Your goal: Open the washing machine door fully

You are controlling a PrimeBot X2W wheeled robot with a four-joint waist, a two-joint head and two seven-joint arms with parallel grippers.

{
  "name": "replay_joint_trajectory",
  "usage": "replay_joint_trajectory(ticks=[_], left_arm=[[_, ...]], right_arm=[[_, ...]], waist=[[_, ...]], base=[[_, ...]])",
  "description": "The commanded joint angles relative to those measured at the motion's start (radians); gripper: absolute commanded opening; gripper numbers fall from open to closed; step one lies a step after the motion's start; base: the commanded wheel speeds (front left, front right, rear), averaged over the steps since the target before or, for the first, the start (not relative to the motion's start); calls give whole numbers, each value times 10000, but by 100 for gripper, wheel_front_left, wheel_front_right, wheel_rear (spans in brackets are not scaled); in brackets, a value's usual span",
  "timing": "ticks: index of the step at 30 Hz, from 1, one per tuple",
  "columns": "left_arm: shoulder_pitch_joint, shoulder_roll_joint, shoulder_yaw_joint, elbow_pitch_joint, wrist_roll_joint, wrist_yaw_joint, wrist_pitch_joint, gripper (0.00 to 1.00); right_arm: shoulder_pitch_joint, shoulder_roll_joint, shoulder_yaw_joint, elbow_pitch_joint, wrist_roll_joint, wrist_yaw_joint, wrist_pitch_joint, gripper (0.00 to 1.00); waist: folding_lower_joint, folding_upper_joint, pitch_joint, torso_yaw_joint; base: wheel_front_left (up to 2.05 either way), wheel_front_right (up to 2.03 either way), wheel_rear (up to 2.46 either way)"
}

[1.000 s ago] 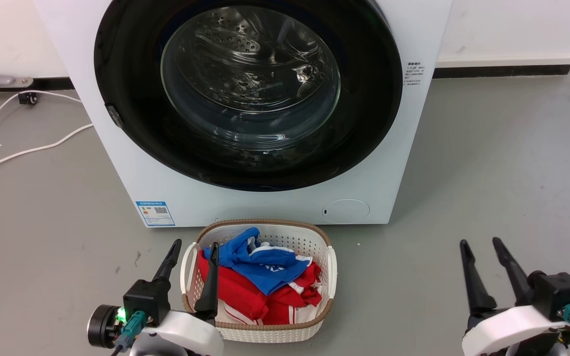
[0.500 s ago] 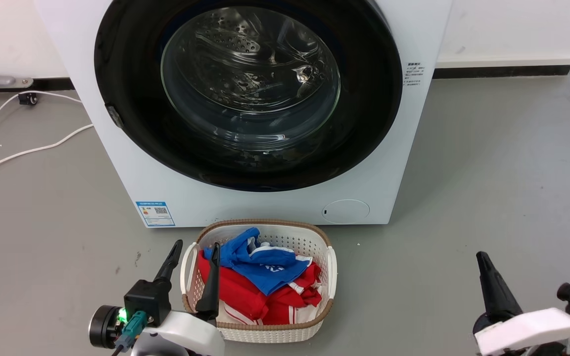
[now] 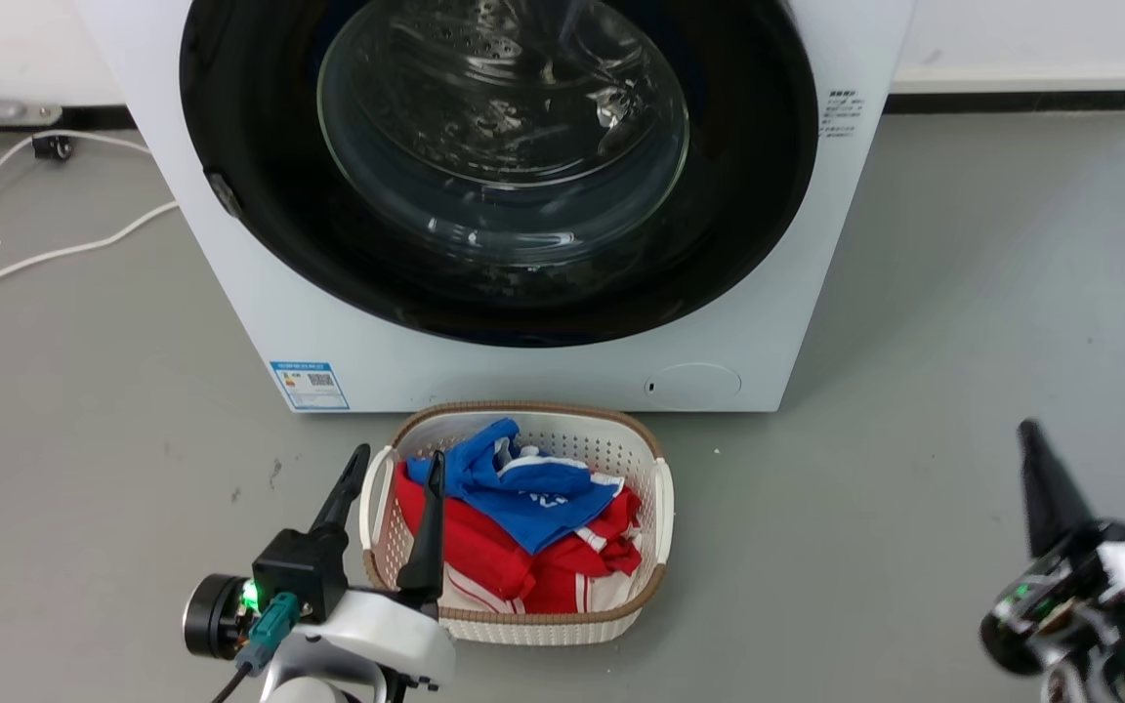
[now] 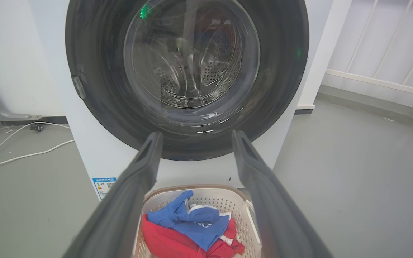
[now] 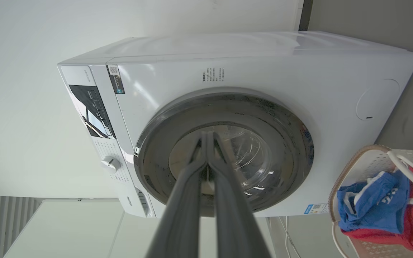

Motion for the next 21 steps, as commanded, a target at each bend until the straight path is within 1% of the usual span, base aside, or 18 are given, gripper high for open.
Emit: replay_joint_trajectory(ticks=[1, 4, 8, 11, 14, 21], left_arm=[[-210, -1, 3, -87, 44, 8, -25, 100], [-348, -29, -45, -202, 97, -11, -25, 100], [-643, -78, -127, -349, 149, -44, -25, 100], [-946, -110, -145, -406, 179, -55, -25, 100], [-1246, -143, -184, -477, 244, -43, -25, 100], [-1770, -248, -253, -598, 355, 4, -25, 100]], right_arm=[[-527, -253, -242, 110, 313, 25, 147, 0], [-1252, -522, -531, 337, 977, 25, 367, 0], [-2396, -1258, -647, 763, 1498, 25, 633, 0], [-3362, -1921, -463, 1287, 1816, 25, 948, 0], [-4377, -2729, -46, 1820, 1831, 25, 1276, 0], [-6940, -4112, 1596, 3378, 1883, 25, 2562, 0]], waist=[[0, 0, 250, 21], [0, 0, 567, 90], [0, 0, 1068, 231], [0, 0, 1450, 353], [0, 0, 1835, 470], [0, 0, 2542, 737]], base=[[0, 0, 0], [0, 0, 0], [0, 0, 0], [0, 0, 0], [0, 0, 0], [0, 0, 0]])
